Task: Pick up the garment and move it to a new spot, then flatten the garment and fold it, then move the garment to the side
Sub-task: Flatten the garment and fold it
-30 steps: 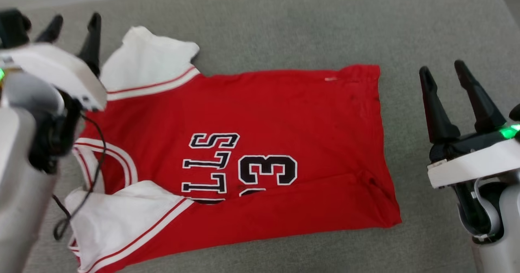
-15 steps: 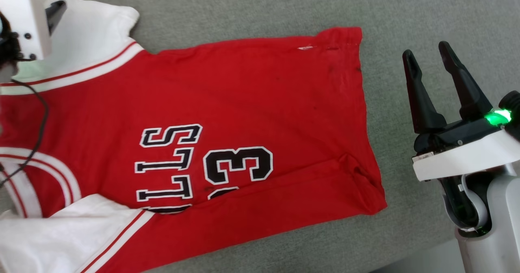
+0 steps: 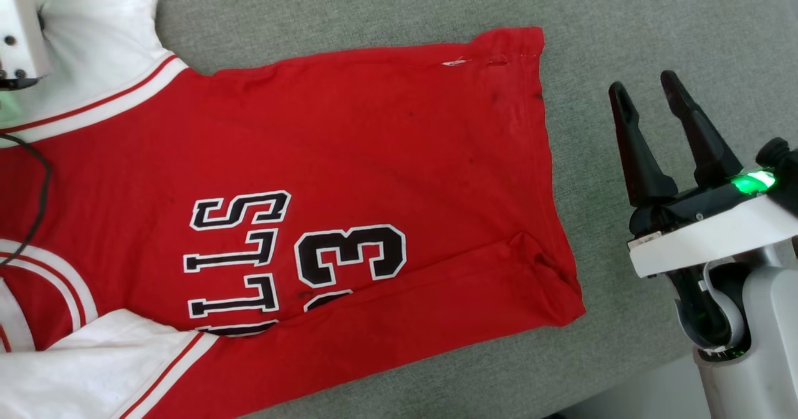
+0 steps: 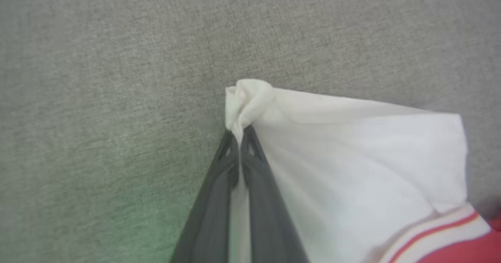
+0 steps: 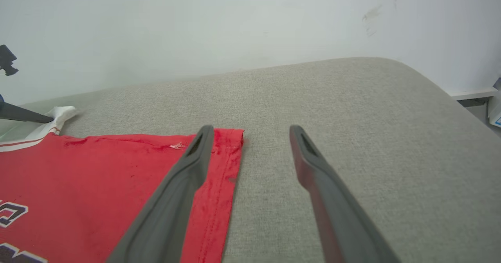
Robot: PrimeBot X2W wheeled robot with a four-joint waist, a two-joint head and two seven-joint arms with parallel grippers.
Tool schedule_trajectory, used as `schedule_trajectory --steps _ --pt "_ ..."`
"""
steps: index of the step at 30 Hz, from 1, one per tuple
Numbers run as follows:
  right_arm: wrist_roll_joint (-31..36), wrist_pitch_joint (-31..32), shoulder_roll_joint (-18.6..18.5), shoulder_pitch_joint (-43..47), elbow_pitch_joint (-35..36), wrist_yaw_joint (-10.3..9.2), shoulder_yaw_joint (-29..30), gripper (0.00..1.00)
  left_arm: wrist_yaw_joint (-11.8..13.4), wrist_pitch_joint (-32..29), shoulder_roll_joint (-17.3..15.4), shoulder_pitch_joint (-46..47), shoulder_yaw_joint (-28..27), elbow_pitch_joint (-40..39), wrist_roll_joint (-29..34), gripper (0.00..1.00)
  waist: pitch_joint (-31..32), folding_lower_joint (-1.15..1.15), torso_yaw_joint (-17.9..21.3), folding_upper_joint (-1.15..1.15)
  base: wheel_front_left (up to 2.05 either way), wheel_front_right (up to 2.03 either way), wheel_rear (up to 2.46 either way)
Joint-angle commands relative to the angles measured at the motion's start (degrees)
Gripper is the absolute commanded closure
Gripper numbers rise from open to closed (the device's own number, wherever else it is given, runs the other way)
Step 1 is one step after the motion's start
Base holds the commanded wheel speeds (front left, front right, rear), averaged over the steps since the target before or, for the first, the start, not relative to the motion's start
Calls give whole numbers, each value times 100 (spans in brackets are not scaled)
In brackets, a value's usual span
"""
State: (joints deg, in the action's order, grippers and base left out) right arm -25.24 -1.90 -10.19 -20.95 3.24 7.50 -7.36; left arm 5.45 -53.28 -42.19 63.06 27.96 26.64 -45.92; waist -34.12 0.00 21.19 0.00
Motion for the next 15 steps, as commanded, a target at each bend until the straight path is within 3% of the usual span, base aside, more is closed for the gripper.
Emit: schedule_trajectory --steps 1,6,15 --pt "-109 91 -53 -89 -72 -2 26 0 0 22 172 -392 166 191 13 100 62 0 -58 0 0 0 0" --pt "-464 569 -176 -319 -457 -2 122 0 25 493 275 -223 46 143 75 100 215 0 -209 0 0 0 0" --pt "-985 2605 -570 -1444 -1886 -2 34 0 -49 1198 607 182 6 -185 193 100 347 0 -785 0 0 0 0"
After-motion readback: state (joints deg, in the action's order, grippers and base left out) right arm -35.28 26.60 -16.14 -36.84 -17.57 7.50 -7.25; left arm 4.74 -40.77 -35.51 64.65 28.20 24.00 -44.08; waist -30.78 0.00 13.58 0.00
